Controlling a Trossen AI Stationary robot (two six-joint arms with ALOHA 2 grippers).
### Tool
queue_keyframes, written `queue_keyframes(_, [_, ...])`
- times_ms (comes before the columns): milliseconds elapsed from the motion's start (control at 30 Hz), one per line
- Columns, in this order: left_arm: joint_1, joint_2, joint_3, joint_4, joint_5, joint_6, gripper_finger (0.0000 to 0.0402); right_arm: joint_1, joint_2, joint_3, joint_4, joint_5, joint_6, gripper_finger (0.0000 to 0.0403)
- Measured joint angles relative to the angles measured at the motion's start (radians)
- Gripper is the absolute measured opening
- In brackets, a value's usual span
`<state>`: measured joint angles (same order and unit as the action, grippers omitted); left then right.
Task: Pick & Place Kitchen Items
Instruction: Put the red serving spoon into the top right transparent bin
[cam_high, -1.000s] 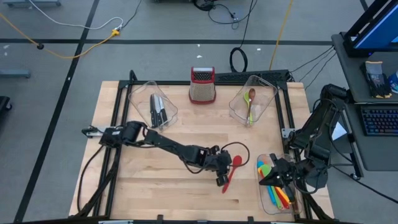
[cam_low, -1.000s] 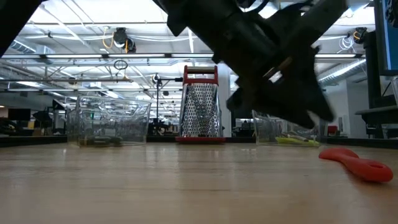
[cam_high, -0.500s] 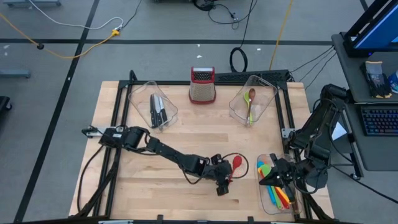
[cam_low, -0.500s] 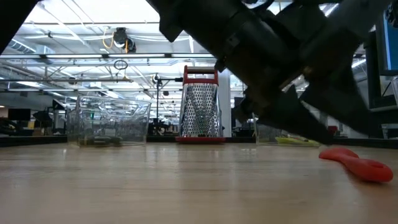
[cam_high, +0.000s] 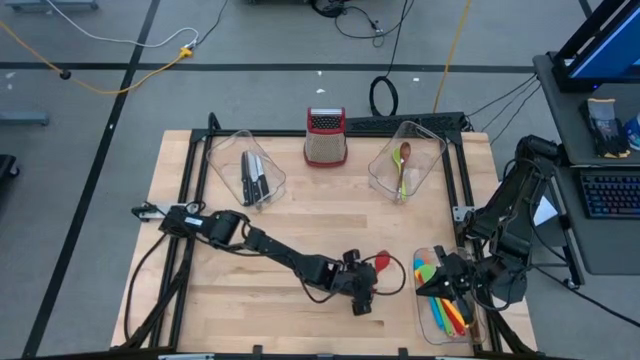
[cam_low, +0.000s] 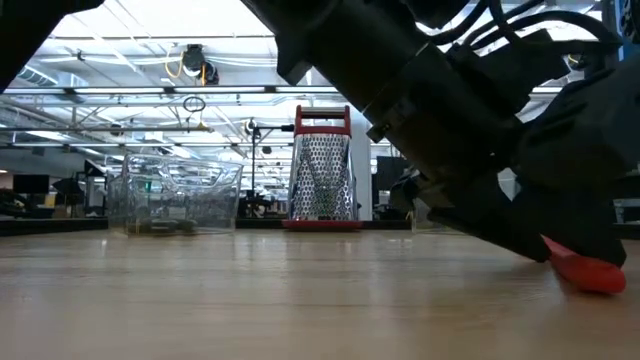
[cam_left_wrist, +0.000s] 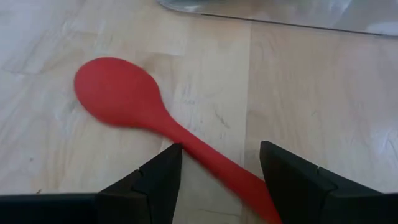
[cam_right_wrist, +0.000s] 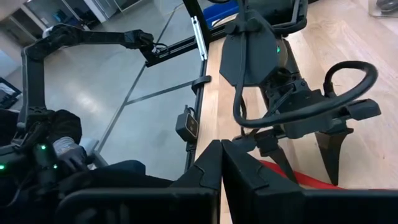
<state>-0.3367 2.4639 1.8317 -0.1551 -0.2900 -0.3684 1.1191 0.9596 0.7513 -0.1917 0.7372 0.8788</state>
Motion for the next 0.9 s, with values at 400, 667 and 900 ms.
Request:
queue_keyframes(400, [0.002,0.005,0.008,-0.193,-0.025,-0.063,0.0218,0.000,0.000,0.000,0.000,0.000,-0.001,0.0004])
queue_keyframes(667, [0.000,0.005,0.005,-0.236,-0.036,-0.068,0.0122,0.000,0.000,0.000,0.000,0.000,0.018,0.0004])
queue_keyframes(900, [0.002,0.004,0.004,-0.243,-0.029,-0.031,0.0018,0.000,0.000,0.000,0.000,0.025,0.025,0.0004])
